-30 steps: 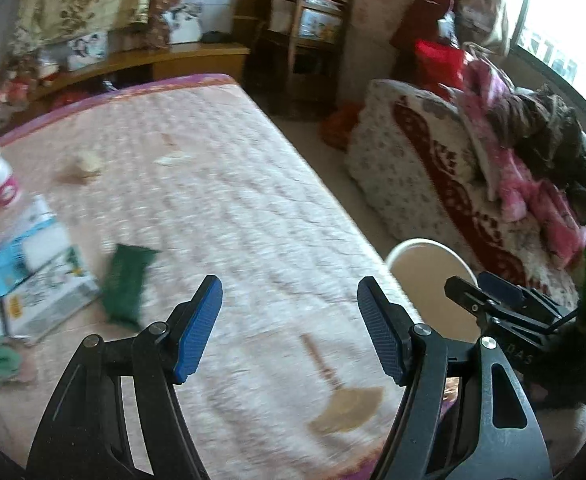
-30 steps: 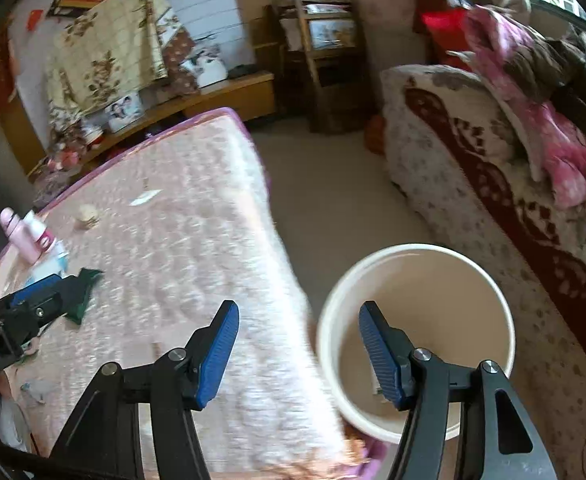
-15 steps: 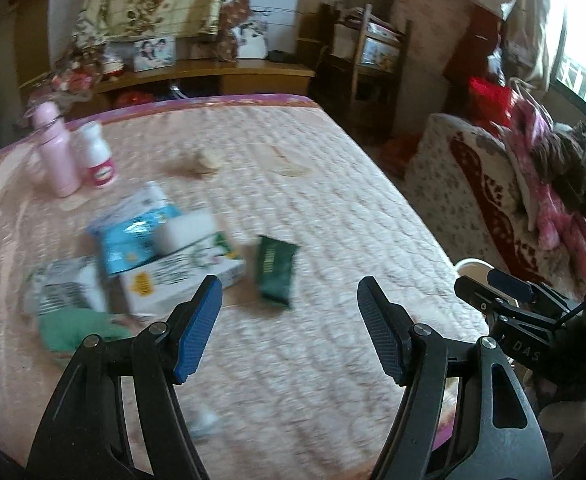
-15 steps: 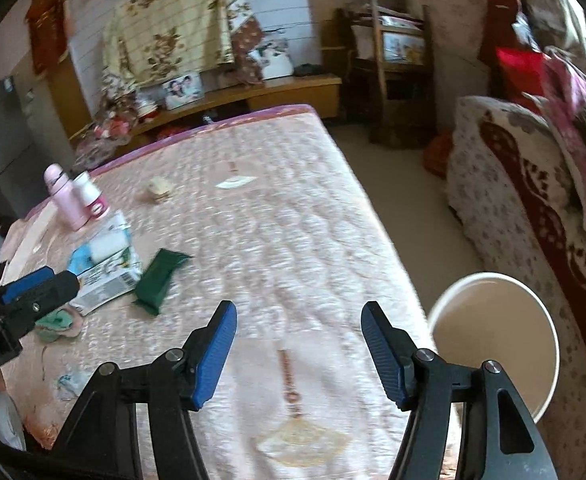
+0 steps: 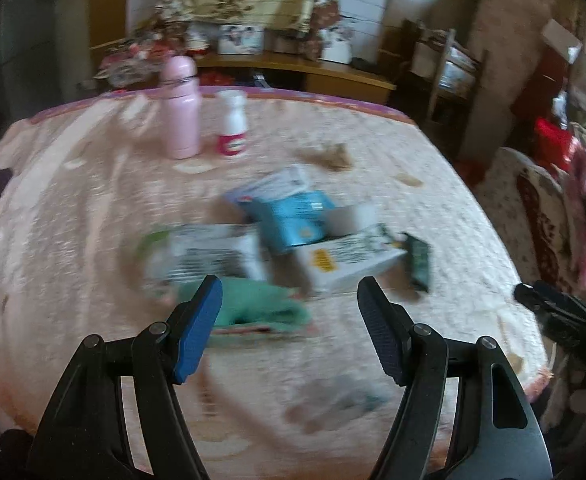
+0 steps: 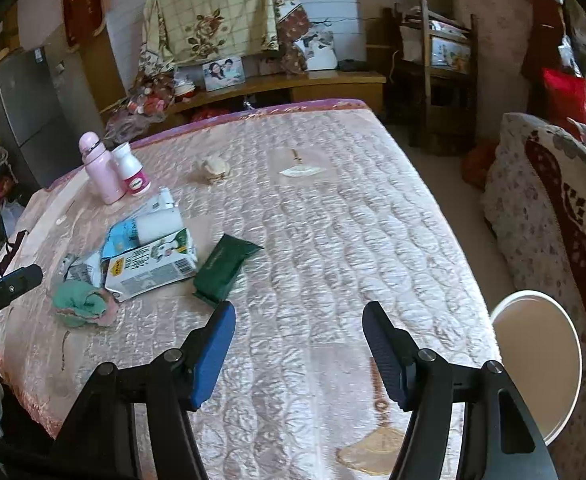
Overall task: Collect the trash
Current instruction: 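Move both tools back over the trash on the mattress, then grasp the green towel with left tool while right tool grasps white-green wrapper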
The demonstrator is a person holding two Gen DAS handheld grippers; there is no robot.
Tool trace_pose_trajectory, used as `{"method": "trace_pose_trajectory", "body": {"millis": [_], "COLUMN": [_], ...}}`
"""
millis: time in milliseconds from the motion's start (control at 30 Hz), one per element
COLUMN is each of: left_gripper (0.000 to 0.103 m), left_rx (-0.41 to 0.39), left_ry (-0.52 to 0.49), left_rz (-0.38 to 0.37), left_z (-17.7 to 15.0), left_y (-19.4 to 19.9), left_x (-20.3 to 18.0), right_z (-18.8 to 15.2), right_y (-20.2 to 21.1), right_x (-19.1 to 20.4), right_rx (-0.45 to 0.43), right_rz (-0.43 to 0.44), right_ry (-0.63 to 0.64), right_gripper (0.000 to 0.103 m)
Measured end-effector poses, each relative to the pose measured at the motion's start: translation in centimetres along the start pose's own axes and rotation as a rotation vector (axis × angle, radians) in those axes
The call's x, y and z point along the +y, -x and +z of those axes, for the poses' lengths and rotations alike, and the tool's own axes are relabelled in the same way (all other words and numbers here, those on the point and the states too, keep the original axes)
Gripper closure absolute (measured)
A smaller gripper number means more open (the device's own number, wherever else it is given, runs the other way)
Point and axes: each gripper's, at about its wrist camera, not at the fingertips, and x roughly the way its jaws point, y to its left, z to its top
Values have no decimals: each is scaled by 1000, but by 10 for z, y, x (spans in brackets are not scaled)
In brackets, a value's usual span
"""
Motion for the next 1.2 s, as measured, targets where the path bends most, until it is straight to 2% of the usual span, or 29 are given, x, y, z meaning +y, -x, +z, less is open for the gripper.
{"method": "trace_pose_trajectory", "body": {"millis": [133,300,433,667,767,967,1100,1200], "left_gripper": [34,34,34,34,34,34,34,34], "left_rx": [20,56,94,120,120,126,128,137], "left_ry": [43,109,149,148,125,100,79,74], "left_rz": [30,30,-4,-37,-24,-16,2,7], "left_z": [-6,-13,-15,-12,-9,-3,-1,-2], "left_y": [1,-3,-15,-45,-56,-72,-80,-82], "left_x": [34,67,74,59,53,50,47,46], "right_z": [-1,-2,-3,-3,-6,-30,-48,-62], "right_y": [-9,-19,-31,-44,-46,-45,-48,-59], "right_x": [10,20,32,46,60,104,138,159], "right_rx": [14,37,63,100,125,234,271,279], "right_rz": [12,35,54,114,179,422,496,478], "right_ry": [12,23,40,48,83,183,263,321], "right_gripper": [38,36,36,35,35,35,35,37]}}
